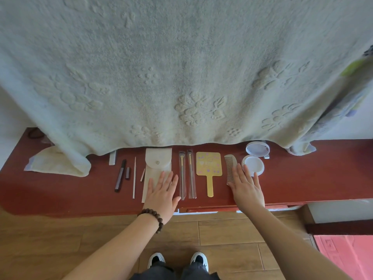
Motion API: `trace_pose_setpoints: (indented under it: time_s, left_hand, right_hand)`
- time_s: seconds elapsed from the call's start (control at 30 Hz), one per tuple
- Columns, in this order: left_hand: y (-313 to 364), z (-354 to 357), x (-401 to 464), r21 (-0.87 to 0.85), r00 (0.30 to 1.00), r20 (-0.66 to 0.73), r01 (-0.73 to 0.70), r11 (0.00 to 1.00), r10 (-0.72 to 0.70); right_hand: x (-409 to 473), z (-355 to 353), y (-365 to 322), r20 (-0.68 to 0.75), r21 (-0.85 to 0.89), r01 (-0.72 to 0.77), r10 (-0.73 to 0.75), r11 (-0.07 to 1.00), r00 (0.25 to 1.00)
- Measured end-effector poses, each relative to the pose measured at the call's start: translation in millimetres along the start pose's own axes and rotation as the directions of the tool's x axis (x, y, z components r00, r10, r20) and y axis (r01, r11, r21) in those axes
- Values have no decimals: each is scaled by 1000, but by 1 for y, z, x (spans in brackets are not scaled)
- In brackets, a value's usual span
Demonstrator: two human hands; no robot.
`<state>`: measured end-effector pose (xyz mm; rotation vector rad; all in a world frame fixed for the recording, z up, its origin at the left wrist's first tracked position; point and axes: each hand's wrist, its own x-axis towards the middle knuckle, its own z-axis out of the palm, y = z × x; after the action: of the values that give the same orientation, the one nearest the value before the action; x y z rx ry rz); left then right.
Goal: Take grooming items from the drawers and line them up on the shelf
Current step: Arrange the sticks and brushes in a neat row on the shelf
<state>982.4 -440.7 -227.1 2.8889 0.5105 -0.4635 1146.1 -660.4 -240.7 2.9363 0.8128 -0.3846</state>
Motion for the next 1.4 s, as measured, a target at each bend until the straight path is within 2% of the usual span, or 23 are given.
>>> trace_pose_setpoints:
  time_s: [0.17,0.23,0.27,0.33,0.4,0.43,1.07,1.17,1.2,1.27,1.33,1.4]
  left_hand:
    - [0,1,-1,-11,1000,-1,16,1000,-16]
    - [0,1,-1,-33,1000,-14,19,999,-19]
    - [0,1,-1,-37,1000,-17,22,999,-22]
    - [0,0,0,-43,999,-19,31,999,-32]
    - [1,-2,0,-37,999,-14,34,999,-34]
    - [1,-2,-1,-25,999,-7,35,999,-35]
    - [3,-3,0,-4,998,-3,57,998,-57]
    - [3,-5,-2,-13,998,-21,61,998,-61]
    - [2,-5,-3,-21,997,-32,66,998,-66]
    - [-1,-6,-4,-28,995,-57,76,997,-78]
    - [-7,-4,-6,-23,994,-68,83,996,-84]
    - [-14,-1,-9,-29,992,-89,86,996,-88]
  right_hand:
    - [1,0,7,8,-37,42,-41,998,999]
    - [1,0,8,-31,18,37,-36,999,999]
    - [1,-1,8,-75,96,1,7,995,997]
    - [2,-4,13,-147,323,-147,203,935,968]
    - [5,-5,24,-130,523,-270,389,809,912]
    - [7,-5,30,-107,561,-299,426,772,898]
    - [28,-4,62,-24,477,-247,293,844,956]
    - [17,-14,43,-116,519,-245,351,819,929]
    - [13,-18,29,-175,518,-197,328,833,928]
    - [1,-25,-12,-242,440,-20,141,898,960]
    - [-12,-25,-60,-188,341,199,-141,919,972]
    - [-21,-18,-100,-86,242,334,-323,911,943]
